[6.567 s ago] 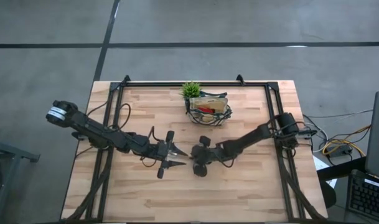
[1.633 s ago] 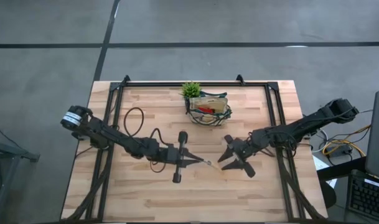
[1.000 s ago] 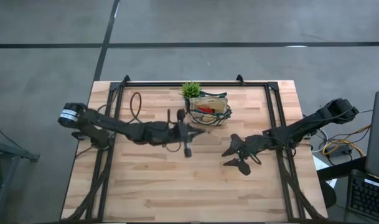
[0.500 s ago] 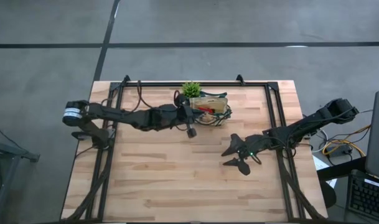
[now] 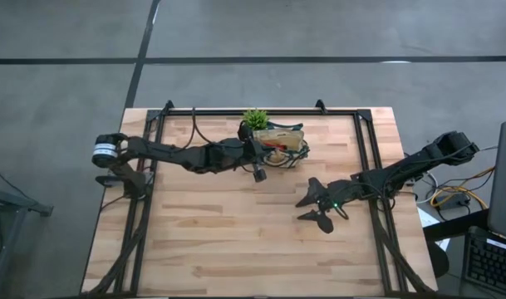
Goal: Pick & Place Garden tools in Gardening bag
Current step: Put the brown trowel into the gardening bag
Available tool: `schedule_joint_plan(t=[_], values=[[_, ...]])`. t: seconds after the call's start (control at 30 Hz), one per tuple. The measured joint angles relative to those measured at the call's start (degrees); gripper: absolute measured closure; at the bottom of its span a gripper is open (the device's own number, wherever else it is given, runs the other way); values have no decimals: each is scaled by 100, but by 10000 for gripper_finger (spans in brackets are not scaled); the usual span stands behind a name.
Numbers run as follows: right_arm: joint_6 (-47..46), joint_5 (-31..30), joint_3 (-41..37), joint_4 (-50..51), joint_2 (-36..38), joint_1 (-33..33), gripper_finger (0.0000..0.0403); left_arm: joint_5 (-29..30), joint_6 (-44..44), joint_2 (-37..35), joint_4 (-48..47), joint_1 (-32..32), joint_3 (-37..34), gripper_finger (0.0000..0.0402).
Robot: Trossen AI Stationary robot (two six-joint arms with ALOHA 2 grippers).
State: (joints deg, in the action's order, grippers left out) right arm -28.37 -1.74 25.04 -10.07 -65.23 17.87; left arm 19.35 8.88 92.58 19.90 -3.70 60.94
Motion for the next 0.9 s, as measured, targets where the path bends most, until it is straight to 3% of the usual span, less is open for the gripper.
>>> schedule_joint_plan(t=[0.53, 0.9], values=[[-11, -42, -87, -136, 0, 0, 188, 2, -8, 189, 3, -57, 17, 399], [-5, -149, -87, -144, 0, -2, 188, -17, -209, 430, -484, -75, 1, 399]])
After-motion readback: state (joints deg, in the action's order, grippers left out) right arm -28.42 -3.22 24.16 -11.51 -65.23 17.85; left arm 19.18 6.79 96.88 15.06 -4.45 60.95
